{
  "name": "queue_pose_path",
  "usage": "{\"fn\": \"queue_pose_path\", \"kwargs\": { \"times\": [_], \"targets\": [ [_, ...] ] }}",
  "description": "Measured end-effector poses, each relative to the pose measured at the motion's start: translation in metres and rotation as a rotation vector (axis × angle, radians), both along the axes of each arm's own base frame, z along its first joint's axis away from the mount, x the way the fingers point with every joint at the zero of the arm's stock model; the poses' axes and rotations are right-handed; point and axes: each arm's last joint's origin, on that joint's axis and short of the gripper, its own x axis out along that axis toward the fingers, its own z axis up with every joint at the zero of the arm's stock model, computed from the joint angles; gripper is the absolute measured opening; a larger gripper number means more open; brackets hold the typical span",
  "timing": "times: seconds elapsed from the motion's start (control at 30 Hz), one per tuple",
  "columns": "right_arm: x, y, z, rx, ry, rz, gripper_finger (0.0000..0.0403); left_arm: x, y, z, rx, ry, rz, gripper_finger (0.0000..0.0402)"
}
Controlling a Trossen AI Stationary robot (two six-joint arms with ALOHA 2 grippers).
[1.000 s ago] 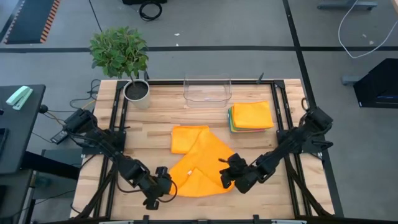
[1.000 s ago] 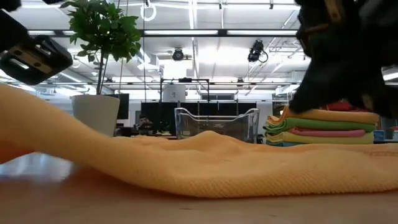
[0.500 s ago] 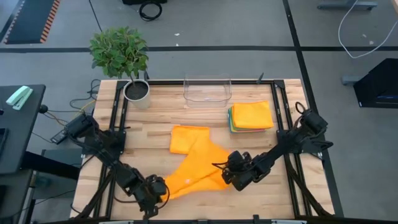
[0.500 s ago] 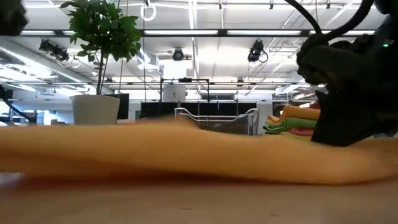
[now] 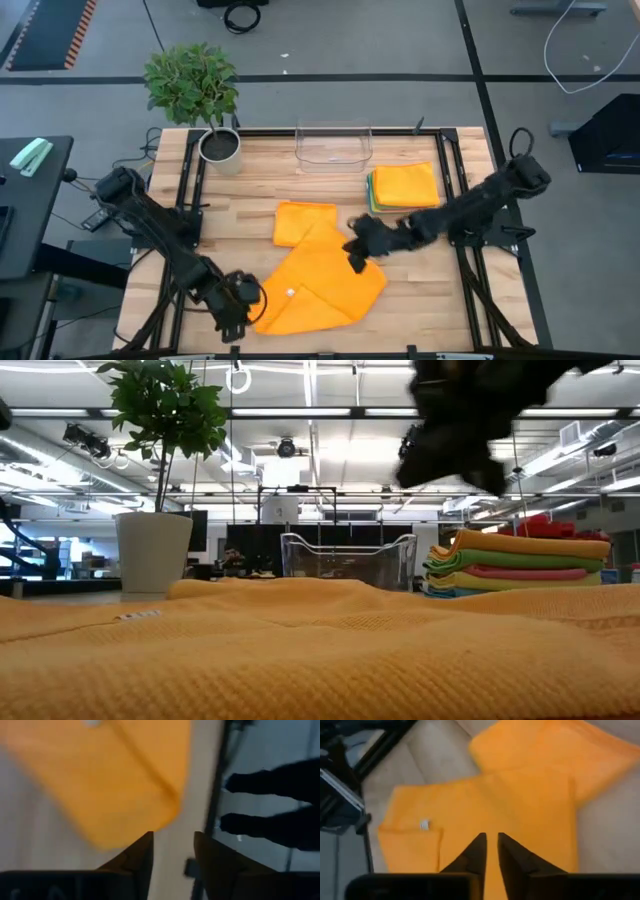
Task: Fold microfiber towels
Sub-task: Fold the bottom orange towel
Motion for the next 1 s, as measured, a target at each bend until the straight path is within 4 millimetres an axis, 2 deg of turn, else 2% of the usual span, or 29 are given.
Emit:
{"fn": "queue_pose_path", "kwargs": {
  "times": [0.17,0.3,0.4,0.53,0.63,0.73,0.8,0.9,1.0],
  "targets": [
    [0.027,-0.050,-0.018,0.051,0.017,-0.003,0.0109,-0.012,0.024,0.009,0.051,0.082,0.236,0.0183],
    [0.034,-0.085,-0.035,0.105,0.083,-0.036,0.0151,-0.019,0.029,-0.015,-0.048,0.027,0.313,0.0195],
    [0.035,-0.099,-0.041,0.130,0.107,-0.023,0.0176,-0.024,0.035,-0.037,-0.131,-0.010,0.377,0.0190],
    [0.034,-0.102,-0.046,0.129,0.143,-0.011,0.0195,-0.030,0.046,-0.059,-0.169,0.010,0.466,0.0187],
    [0.030,-0.096,-0.047,0.129,0.181,0.009,0.0199,-0.031,0.048,-0.065,-0.203,-0.023,0.481,0.0194],
    [0.028,-0.078,-0.043,0.151,0.182,0.068,0.0199,-0.030,0.049,-0.070,-0.212,-0.054,0.472,0.0205],
    [0.027,-0.053,-0.036,0.152,0.149,0.133,0.0197,-0.030,0.049,-0.072,-0.182,-0.057,0.456,0.0209],
    [0.020,-0.004,-0.029,0.134,0.072,0.187,0.0190,-0.031,0.051,-0.075,-0.141,-0.057,0.423,0.0212],
    [0.027,0.036,-0.034,0.114,-0.038,0.151,0.0180,-0.031,0.052,-0.075,-0.121,-0.065,0.403,0.0212]
  ]
}}
